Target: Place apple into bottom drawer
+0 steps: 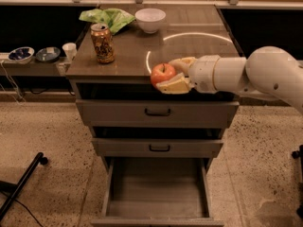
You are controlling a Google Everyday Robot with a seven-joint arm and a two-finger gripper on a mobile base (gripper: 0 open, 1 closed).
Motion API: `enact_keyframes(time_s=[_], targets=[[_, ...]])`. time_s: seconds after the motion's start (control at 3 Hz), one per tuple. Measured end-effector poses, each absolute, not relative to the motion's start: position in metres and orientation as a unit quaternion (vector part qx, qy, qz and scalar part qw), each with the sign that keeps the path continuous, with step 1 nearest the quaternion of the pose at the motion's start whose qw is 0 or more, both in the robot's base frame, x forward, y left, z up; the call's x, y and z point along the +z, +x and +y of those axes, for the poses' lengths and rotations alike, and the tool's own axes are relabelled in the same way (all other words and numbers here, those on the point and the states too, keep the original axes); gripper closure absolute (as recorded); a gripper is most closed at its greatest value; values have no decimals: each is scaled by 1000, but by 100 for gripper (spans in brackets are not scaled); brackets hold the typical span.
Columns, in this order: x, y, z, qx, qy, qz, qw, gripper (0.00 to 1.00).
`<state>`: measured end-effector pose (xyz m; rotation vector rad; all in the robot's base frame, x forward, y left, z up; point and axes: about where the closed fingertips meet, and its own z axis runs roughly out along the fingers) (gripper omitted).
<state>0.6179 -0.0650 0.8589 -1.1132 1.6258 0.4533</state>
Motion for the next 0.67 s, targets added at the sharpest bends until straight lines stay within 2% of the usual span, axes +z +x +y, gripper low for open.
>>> enact_keyframes(time_s=[0.33, 0.67], targets=[[846, 622, -61, 188, -462, 692, 523, 100], [784, 607, -58, 223, -423, 700, 531, 100]])
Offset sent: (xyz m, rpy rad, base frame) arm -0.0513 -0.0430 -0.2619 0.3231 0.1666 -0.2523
